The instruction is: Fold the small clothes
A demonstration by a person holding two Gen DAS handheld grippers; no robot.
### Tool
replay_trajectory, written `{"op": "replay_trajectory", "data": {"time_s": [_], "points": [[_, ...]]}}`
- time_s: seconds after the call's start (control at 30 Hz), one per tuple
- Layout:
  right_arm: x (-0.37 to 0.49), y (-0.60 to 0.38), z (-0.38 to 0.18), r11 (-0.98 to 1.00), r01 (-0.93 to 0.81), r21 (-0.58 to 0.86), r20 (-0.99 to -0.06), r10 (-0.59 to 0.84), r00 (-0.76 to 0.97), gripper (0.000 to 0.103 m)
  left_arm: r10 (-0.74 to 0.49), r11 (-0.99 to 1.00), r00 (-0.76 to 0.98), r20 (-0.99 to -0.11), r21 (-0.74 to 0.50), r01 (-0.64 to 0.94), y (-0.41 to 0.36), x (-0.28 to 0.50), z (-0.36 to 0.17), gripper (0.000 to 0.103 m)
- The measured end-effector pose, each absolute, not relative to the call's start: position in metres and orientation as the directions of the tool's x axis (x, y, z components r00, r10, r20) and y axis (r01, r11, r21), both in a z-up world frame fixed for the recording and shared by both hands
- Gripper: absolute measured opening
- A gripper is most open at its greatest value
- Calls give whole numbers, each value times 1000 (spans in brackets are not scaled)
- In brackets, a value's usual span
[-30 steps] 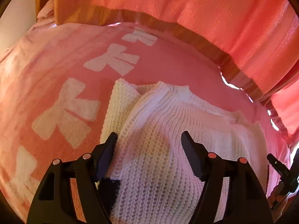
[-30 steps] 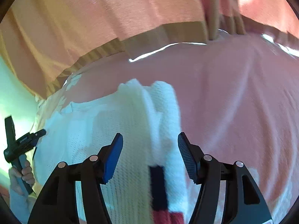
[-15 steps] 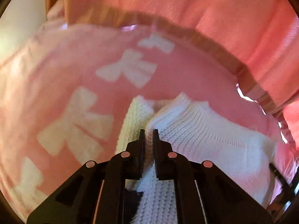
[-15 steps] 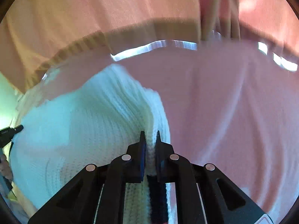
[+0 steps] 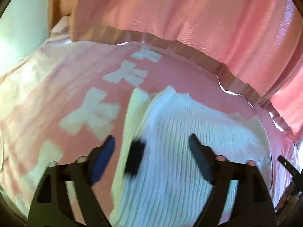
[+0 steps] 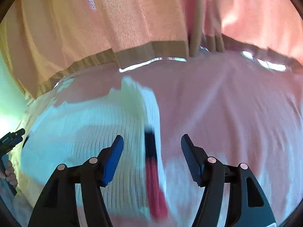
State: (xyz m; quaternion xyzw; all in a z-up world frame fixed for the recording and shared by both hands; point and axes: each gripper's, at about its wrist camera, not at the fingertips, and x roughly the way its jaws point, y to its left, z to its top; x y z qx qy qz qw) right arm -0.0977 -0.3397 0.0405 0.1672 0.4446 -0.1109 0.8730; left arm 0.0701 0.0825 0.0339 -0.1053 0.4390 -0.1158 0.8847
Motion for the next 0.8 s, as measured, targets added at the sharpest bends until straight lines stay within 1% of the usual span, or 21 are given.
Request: {"op": "replay_trajectory", "data": {"time_s": [0.07, 0.1, 0.2, 0.27, 0.3, 0.33, 0.37, 0.4, 0.43, 0.5, 0.57, 0.63, 0.67, 0.7, 0.73, 0.77, 0.8], "points": [[-120, -337, 23, 888, 394, 237, -846, -11, 533, 66, -300, 947, 562, -771, -312, 77, 94, 51, 21, 85], [-126, -335, 12, 865, 414, 284, -861, 39, 507, 66, -299, 946, 542, -785, -318, 61, 96, 47, 16, 85], [-131, -328, -14, 820, 438, 368, -869, 136, 476, 66, -325, 932, 486, -812, -363, 16, 103, 39, -4, 85], [-127, -322, -16, 819, 433, 377, -856, 131, 499, 65, -355, 919, 455, -817, -394, 9, 104, 40, -15, 79], [-123, -321, -17, 818, 423, 389, -848, 138, 512, 49, -346, 923, 462, -816, -385, 11, 103, 40, -16, 72], [-120, -320, -19, 811, 417, 411, -840, 159, 519, 14, -351, 922, 471, -809, -385, 25, 101, 40, -15, 47], [-118, -322, -19, 798, 416, 435, -831, 179, 526, 15, -383, 912, 462, -800, -407, 50, 100, 41, -14, 35], [-119, -324, -14, 793, 420, 442, -822, 170, 544, 14, -405, 901, 449, -796, -432, 46, 100, 43, -13, 27], [-122, -326, 1, 803, 414, 428, -806, 131, 578, 13, -407, 897, 460, -789, -441, 38, 101, 41, -8, 23], [-135, -330, 37, 834, 408, 372, -775, 37, 631, 12, -402, 903, 498, -769, -425, 73, 101, 33, 15, 22], [-146, -337, 54, 849, 416, 326, -781, -5, 624, 12, -365, 923, 498, -786, -374, 86, 98, 24, 28, 22], [-148, -337, 40, 874, 456, 170, -853, -101, 512, 12, -332, 941, 422, -844, -329, 82, 93, 21, 14, 22], [-147, -338, 28, 874, 465, 141, -877, -108, 468, 13, -301, 953, 376, -876, -293, 79, 88, 19, -1, 22], [-146, -339, 8, 870, 470, 152, -918, -52, 393, 14, -273, 962, 355, -894, -264, 75, 85, 17, -12, 24], [-144, -336, -2, 874, 460, 159, -934, -18, 357, 16, -258, 966, 370, -892, -248, 76, 84, 13, -16, 26], [-144, -333, -4, 881, 455, 134, -935, -40, 353, 18, -227, 974, 394, -891, -212, 83, 82, 8, -12, 27], [-148, -330, 2, 886, 456, 89, -925, -97, 367, 25, -212, 977, 403, -890, -191, 92, 80, 6, -6, 27]]}}
